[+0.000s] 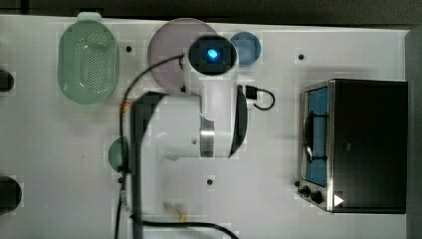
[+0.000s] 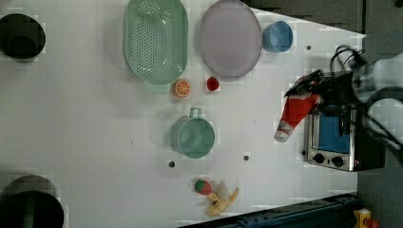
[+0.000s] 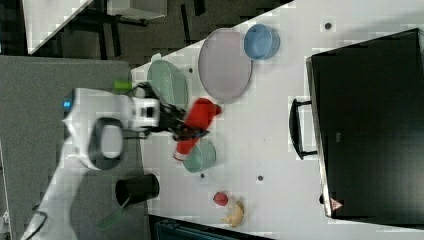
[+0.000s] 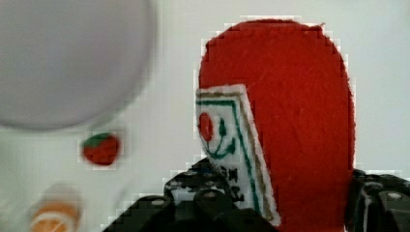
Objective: Pick Ketchup from oven and place it on table.
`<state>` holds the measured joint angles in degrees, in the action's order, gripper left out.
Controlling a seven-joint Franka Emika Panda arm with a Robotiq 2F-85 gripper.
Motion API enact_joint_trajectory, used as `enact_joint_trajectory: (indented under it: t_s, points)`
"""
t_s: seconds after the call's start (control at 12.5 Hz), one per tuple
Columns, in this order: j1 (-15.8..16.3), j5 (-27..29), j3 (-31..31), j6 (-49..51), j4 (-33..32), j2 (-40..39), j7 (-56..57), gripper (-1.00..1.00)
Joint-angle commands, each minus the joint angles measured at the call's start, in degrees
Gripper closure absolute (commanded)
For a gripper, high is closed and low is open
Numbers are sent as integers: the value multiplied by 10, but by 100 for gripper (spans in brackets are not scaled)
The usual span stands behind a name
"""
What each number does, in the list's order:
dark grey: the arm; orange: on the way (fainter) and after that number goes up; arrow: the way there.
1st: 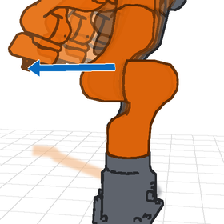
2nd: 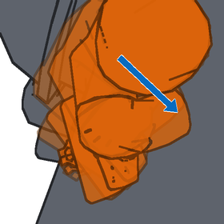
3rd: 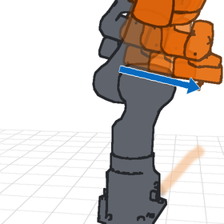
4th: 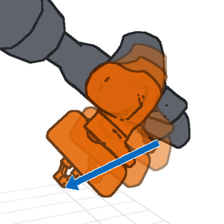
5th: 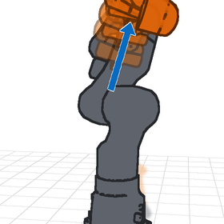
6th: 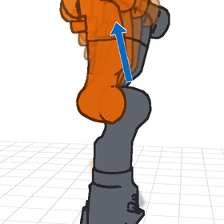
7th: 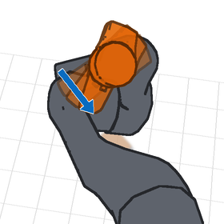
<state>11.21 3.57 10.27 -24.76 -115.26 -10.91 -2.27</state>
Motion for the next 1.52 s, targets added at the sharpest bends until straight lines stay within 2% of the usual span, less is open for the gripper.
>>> enact_joint_trajectory:
  t_s: [0.08,0.32,0.56,0.64,0.8,0.88,0.96,1.28,1.52]
  points:
    - [-25,5,17,-79,-44,8,-11,-27]
    - [-25,5,17,-162,-114,-4,-11,-27]
    - [-25,5,17,-237,-146,-29,-11,-27]
    - [-25,5,17,-254,-150,-40,-11,-34]
    - [-25,6,16,-268,-149,-58,-13,-75]
    - [-25,6,15,-271,-145,-58,-17,-97]
    - [-24,6,15,-269,-139,-50,-22,-100]
    - [-22,6,15,-233,-108,35,-22,-100]
    - [-22,5,15,-136,-62,105,-22,-100]
